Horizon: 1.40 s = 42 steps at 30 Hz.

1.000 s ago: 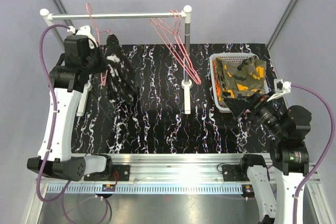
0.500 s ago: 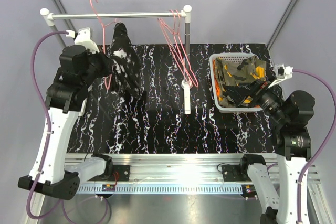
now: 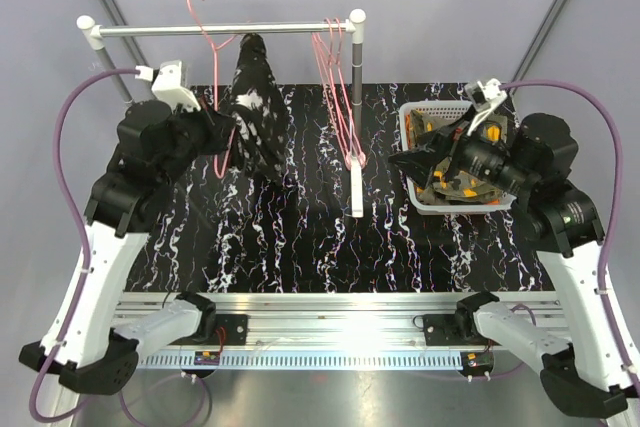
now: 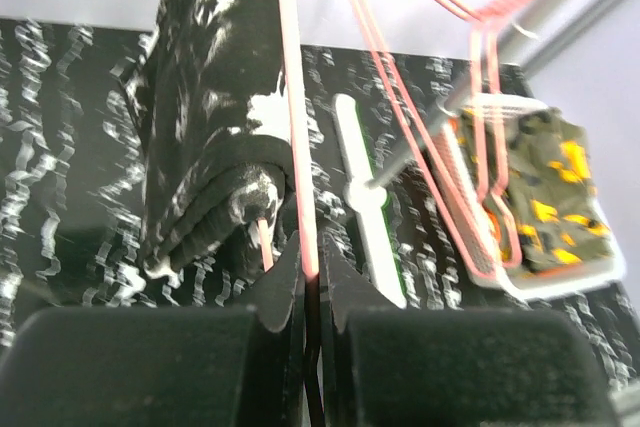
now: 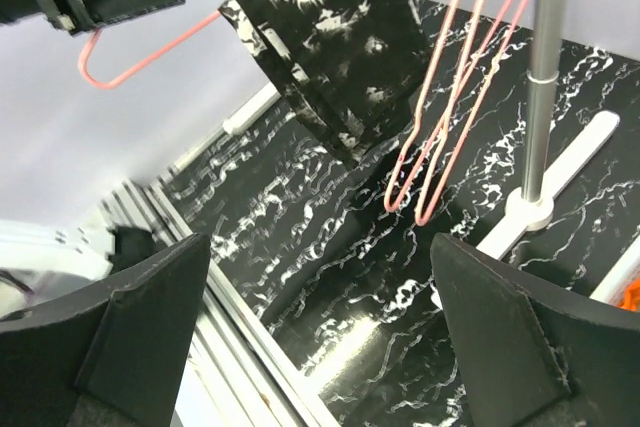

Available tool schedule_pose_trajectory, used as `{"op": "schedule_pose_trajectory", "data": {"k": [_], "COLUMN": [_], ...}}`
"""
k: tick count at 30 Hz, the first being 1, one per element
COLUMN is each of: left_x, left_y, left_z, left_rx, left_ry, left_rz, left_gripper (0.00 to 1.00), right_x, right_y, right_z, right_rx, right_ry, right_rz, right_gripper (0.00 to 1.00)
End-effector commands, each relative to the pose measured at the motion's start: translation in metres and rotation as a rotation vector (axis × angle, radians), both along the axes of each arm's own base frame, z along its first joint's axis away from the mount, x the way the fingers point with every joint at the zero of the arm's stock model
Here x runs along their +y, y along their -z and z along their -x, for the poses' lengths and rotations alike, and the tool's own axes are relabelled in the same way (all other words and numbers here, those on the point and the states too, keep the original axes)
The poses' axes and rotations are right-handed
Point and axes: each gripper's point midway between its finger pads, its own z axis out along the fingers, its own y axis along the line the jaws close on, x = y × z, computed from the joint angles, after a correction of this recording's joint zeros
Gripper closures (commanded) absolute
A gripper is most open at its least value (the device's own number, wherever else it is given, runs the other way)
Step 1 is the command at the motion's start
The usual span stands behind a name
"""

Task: Remove the trousers from the hanger

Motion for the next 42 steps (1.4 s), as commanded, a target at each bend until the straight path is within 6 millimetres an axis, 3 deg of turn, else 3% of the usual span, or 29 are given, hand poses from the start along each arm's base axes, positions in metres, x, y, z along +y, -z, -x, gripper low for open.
{"op": "schedule_pose_trajectory", "data": {"k": [1, 4, 5, 7, 9, 10, 11, 12, 13, 14, 15, 16, 17, 18, 22, 23, 27, 29, 36, 42], "left_x": [0.007, -0.003, -0.004, -0.012, -0.015, -0.020, -0.023, -0.028, -0.032, -0.035, -0.036, -0.036, -0.033, -0.036, -0.034, -0.033, -0.031, -0.026, -0.019, -0.006], "left_y": [-0.094, -0.070, -0.068, -0.051, -0.049, -0.038, -0.037, -0.037, -0.031, -0.028, -0.025, -0.025, -0.026, -0.027, -0.038, -0.038, -0.046, -0.048, -0.056, -0.067], "left_z": [0.032, 0.036, 0.042, 0.047, 0.059, 0.057, 0.061, 0.069, 0.069, 0.071, 0.073, 0.076, 0.075, 0.081, 0.091, 0.090, 0.096, 0.095, 0.098, 0.104], "left_rx": [-0.327, -0.260, -0.260, -0.215, -0.213, -0.198, -0.199, -0.194, -0.182, -0.166, -0.160, -0.170, -0.177, -0.173, -0.192, -0.191, -0.173, -0.181, -0.175, -0.186], "left_ry": [-0.004, 0.021, 0.030, 0.051, 0.072, 0.083, 0.096, 0.122, 0.125, 0.114, 0.113, 0.113, 0.086, 0.101, 0.102, 0.086, 0.075, 0.050, 0.030, 0.010], "left_rz": [0.215, 0.259, 0.273, 0.299, 0.350, 0.364, 0.388, 0.434, 0.446, 0.475, 0.487, 0.511, 0.530, 0.549, 0.617, 0.621, 0.653, 0.663, 0.691, 0.694], "left_gripper": [1.00, 1.00, 1.00, 1.00, 1.00, 1.00, 1.00, 1.00, 1.00, 1.00, 1.00, 1.00, 1.00, 1.00, 1.00, 1.00, 1.00, 1.00, 1.00, 1.00], "right_x": [0.003, 0.017, 0.032, 0.044, 0.073, 0.076, 0.087, 0.109, 0.112, 0.125, 0.142, 0.147, 0.156, 0.164, 0.175, 0.178, 0.190, 0.193, 0.219, 0.228], "right_y": [0.001, 0.007, 0.010, 0.018, 0.022, 0.031, 0.028, 0.035, 0.047, 0.040, 0.048, 0.061, 0.056, 0.065, 0.086, 0.080, 0.098, 0.097, 0.137, 0.146], "right_z": [0.000, -0.001, 0.009, 0.005, 0.019, 0.013, 0.013, 0.031, 0.027, 0.030, 0.042, 0.040, 0.040, 0.038, 0.021, 0.017, 0.000, -0.010, -0.044, -0.064], "right_rx": [-0.063, -0.077, -0.083, -0.090, -0.115, -0.121, -0.153, -0.171, -0.180, -0.231, -0.241, -0.247, -0.265, -0.267, -0.260, -0.262, -0.265, -0.271, -0.200, -0.220], "right_ry": [0.024, 0.008, -0.042, -0.028, -0.082, -0.027, -0.022, -0.075, -0.015, -0.019, -0.053, -0.022, -0.005, 0.012, 0.166, 0.196, 0.291, 0.333, 0.310, 0.332], "right_rz": [0.118, 0.152, 0.164, 0.207, 0.217, 0.247, 0.234, 0.251, 0.281, 0.258, 0.263, 0.285, 0.242, 0.255, 0.201, 0.152, 0.189, 0.191, 0.230, 0.260], "right_gripper": [0.00, 0.01, 0.01, 0.01, 0.01, 0.01, 0.01, 0.01, 0.00, 0.01, 0.00, 0.00, 0.01, 0.01, 0.01, 0.00, 0.01, 0.01, 0.01, 0.01]}}
